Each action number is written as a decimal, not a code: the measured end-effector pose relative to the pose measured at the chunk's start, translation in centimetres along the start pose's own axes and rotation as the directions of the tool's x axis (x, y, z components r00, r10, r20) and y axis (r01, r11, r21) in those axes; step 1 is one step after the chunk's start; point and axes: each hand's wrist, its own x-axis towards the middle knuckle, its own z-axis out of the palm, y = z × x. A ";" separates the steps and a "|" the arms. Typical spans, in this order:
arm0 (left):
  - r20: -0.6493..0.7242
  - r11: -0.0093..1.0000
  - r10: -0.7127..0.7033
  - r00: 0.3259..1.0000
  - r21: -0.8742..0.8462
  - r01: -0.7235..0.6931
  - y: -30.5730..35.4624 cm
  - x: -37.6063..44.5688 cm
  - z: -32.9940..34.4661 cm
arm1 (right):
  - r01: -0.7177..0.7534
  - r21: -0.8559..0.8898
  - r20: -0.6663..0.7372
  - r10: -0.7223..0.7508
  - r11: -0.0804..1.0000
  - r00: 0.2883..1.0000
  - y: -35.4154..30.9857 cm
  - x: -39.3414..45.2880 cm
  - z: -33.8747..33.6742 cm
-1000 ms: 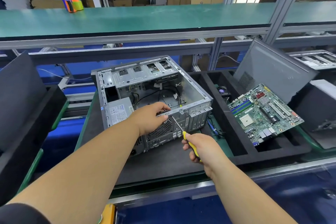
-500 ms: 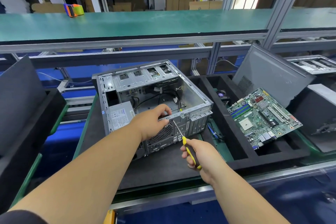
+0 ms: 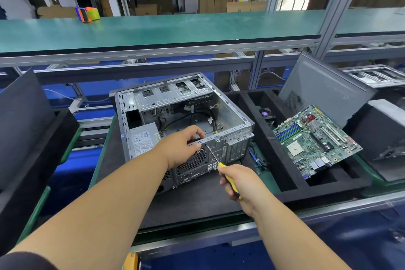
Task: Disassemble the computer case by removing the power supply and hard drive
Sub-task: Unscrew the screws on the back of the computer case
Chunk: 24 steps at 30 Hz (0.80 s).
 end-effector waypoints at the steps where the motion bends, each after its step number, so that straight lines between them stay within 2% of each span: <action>1: 0.000 1.000 0.001 1.000 0.002 -0.001 0.0 0.0 0.0 | -0.043 0.017 0.023 0.043 0.999 0.999 -0.2 -0.1 0.0; 5: -0.004 1.000 0.010 1.000 -0.002 -0.010 -0.1 0.0 0.0 | -0.082 0.044 0.036 0.081 0.996 0.996 -0.5 -0.5 0.2; 10: -0.001 1.000 0.022 1.000 0.022 -0.022 0.0 0.0 0.0 | -0.049 -0.041 -0.008 0.049 0.998 0.999 -0.6 -0.2 0.0; 15: -0.005 0.999 0.023 1.000 0.026 -0.023 0.0 0.1 0.0 | 0.030 -0.060 -0.006 -0.031 0.998 1.000 0.2 0.1 -0.7; 19: -0.004 0.999 0.029 1.000 0.029 -0.029 -0.1 0.0 -0.1 | 0.045 -0.023 -0.032 -0.046 0.999 0.998 0.5 0.4 -0.4; 21: -0.005 0.999 0.034 0.999 0.029 -0.033 -0.1 0.0 0.0 | 0.059 -0.060 -0.064 -0.062 0.996 0.996 0.5 0.3 -0.1; 24: -0.015 0.999 0.037 0.999 0.032 -0.036 -0.1 0.1 0.1 | -0.013 -0.051 -0.103 0.008 0.999 0.995 0.0 0.2 0.1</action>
